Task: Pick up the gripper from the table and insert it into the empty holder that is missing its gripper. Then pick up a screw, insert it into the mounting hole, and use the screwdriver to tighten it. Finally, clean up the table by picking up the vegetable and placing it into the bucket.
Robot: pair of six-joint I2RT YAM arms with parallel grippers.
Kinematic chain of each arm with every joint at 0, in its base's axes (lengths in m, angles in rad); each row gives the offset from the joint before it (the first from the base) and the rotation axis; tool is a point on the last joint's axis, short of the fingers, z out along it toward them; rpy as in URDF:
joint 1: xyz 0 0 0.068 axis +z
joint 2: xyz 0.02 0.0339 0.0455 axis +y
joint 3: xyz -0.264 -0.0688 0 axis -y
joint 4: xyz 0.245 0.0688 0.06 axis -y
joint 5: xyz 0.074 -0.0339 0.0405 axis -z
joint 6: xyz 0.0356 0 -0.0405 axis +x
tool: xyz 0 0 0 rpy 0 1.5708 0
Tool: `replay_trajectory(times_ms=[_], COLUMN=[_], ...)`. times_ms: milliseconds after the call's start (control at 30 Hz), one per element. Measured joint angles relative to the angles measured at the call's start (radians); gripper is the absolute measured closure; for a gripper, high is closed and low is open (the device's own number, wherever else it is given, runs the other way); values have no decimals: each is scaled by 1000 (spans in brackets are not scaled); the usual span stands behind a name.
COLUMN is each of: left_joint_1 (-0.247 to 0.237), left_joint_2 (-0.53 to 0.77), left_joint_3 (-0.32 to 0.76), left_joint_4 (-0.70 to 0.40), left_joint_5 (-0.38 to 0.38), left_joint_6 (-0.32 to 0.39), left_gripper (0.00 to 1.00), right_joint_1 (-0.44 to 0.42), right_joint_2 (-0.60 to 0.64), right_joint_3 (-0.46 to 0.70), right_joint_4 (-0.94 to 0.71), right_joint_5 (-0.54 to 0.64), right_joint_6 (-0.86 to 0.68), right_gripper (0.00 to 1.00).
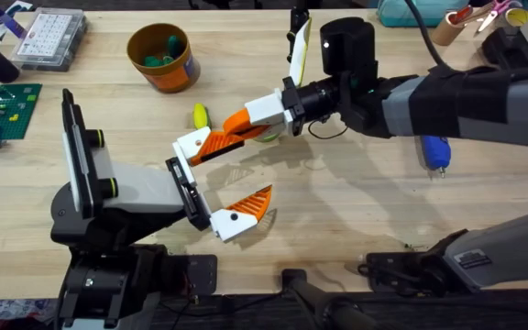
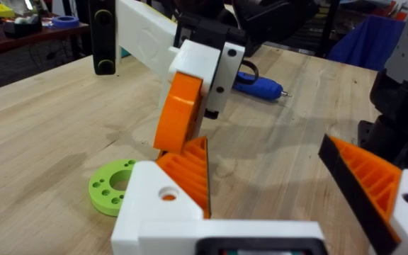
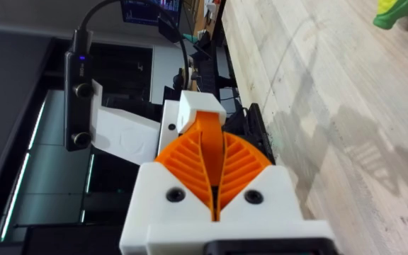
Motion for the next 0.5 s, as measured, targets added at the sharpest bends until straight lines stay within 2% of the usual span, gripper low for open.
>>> replay_trajectory(times_ms=[500], left_joint_1=[0], left_joint_2=[0], left_joint_3=[2], left_joint_4=[-19], left_joint_5=[0], left_joint_6=[-4], left_gripper=[13], right_joint_1=[-1], right_joint_2=[0], right_joint_3=[0], right_joint_4=[-14], right_joint_5=[-6], right_joint_6=[-1], right_gripper=[986])
